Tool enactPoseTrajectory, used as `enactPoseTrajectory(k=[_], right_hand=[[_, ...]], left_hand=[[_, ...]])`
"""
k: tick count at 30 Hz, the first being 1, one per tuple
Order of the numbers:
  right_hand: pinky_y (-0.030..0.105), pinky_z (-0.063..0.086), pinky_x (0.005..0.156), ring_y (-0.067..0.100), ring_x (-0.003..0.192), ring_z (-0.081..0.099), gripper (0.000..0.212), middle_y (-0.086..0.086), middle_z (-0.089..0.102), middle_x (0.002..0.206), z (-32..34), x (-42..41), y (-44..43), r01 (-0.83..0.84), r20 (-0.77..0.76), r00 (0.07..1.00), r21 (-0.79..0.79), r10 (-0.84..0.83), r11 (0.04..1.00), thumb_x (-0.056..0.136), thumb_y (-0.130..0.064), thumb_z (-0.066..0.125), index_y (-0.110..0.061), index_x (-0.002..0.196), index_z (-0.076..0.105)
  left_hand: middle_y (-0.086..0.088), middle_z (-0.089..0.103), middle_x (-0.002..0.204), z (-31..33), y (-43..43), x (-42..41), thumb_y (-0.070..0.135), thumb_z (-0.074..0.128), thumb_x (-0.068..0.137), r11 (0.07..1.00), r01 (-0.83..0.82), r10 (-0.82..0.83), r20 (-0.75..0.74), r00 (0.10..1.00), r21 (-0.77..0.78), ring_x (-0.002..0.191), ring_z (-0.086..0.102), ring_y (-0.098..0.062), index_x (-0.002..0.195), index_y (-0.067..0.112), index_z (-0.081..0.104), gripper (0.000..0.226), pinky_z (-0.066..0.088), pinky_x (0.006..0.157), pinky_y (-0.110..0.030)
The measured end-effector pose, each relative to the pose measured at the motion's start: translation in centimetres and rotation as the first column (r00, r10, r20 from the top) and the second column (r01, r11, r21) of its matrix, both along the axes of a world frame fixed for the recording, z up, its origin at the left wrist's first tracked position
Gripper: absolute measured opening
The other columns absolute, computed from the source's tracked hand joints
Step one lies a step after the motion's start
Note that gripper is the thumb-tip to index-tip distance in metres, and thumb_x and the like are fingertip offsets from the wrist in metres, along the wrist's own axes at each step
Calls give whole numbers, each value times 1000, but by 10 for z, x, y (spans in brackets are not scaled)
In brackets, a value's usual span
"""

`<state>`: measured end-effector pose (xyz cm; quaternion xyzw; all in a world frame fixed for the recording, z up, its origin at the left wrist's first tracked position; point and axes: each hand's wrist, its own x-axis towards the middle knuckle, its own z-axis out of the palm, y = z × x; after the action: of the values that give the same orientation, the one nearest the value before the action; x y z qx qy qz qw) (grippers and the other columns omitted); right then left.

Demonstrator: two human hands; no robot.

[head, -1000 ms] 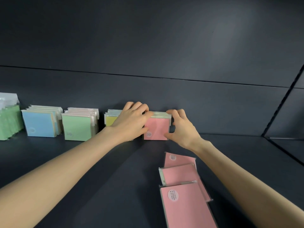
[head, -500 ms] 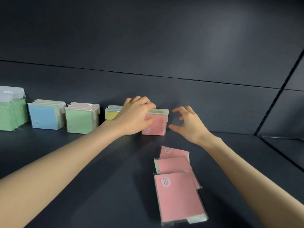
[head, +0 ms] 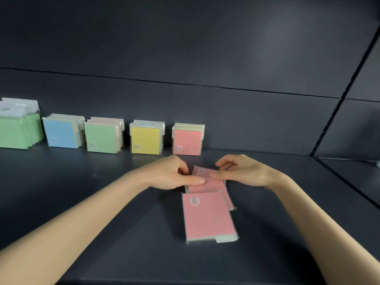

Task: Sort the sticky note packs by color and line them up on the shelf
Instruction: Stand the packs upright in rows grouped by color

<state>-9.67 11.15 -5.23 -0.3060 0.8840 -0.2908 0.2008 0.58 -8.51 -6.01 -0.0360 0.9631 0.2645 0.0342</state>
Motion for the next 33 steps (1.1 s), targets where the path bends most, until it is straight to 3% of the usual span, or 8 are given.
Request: enactPoseTrajectory(k=[2, 5, 8, 15, 20, 25, 31, 33], right_hand=[[20, 41, 95, 4, 108, 56, 60, -9, 58, 115, -2, 1, 1, -7, 18, 1000, 3, 7, 1000, 75, -51, 70, -23, 125, 54], [19, 43, 87, 6, 100, 57, 56, -8, 60, 108, -5, 5, -2, -41, 2, 999, 32, 41, 999, 73, -45, 75, -19, 120, 56], [22, 47, 80, 11, 89, 63, 44, -2, 68, 97, -4, 8, -3, -45, 38, 998, -19, 46, 999, 71, -39, 79, -17, 106, 64], [32, 49, 85, 16, 89, 65, 43, 5, 70, 98, -5, 11, -1, 50, 146, 989, -188, -23, 981, 73, -35, 78, -12, 103, 57], [43, 52, 87, 23, 86, 66, 23, 11, 70, 93, -8, 10, -4, 179, 313, 950, -506, -14, 844, 88, -17, 64, -5, 106, 59], [42, 56, 83, 26, 86, 68, 22, 14, 71, 97, -10, 9, -6, 250, 323, 945, -629, -46, 736, 89, -8, 61, 0, 110, 59], [39, 58, 78, 28, 86, 69, 20, 18, 67, 102, -11, 4, -6, 358, 430, 902, -689, -42, 630, 90, 3, 55, 1, 108, 49], [38, 58, 78, 27, 88, 69, 23, 17, 67, 102, -12, 3, -7, 375, 449, 893, -698, -34, 611, 90, 3, 54, 2, 112, 48]], left_hand=[[9, 47, 52, 1, 2, 2, 70, 62, 71, 998, 26, -27, 20, 999, 64, 48, 38, -5, 86, 10, 71, 63, 31, 54, -25], [-3, 66, 94, 0, 5, 8, 72, 65, 65, 989, 78, -85, 52, 995, 123, 86, 60, -15, 96, 23, 71, 58, 49, 84, -36], [1, 55, 119, -2, 9, 13, 58, 73, 70, 993, 48, -54, 55, 997, 108, 114, 52, -16, 113, 22, 65, 57, 41, 102, -32], [1, 71, 95, -5, 2, 13, 47, 84, 62, 953, -37, 44, -18, 999, 301, 94, 64, -17, 91, 20, 68, 42, 48, 89, -32], [0, 73, 93, -5, 0, 13, 20, 80, 73, 850, -41, 108, -97, 989, 525, 80, 68, -16, 99, 17, 60, 33, 49, 84, -27], [-5, 63, 107, -5, -3, 12, 2, 75, 75, 739, -81, 213, -117, 970, 669, 63, 57, -16, 116, 18, 55, 49, 49, 73, -22], [-19, 63, 91, -8, -9, 13, -4, 70, 77, 696, -112, 167, -8, 986, 709, 78, 53, -23, 105, -5, 62, 29, 44, 72, -25], [-16, 64, 92, -8, -9, 12, -4, 68, 79, 665, -121, 181, -2, 983, 737, 78, 55, -23, 109, -1, 61, 31, 45, 72, -23]])
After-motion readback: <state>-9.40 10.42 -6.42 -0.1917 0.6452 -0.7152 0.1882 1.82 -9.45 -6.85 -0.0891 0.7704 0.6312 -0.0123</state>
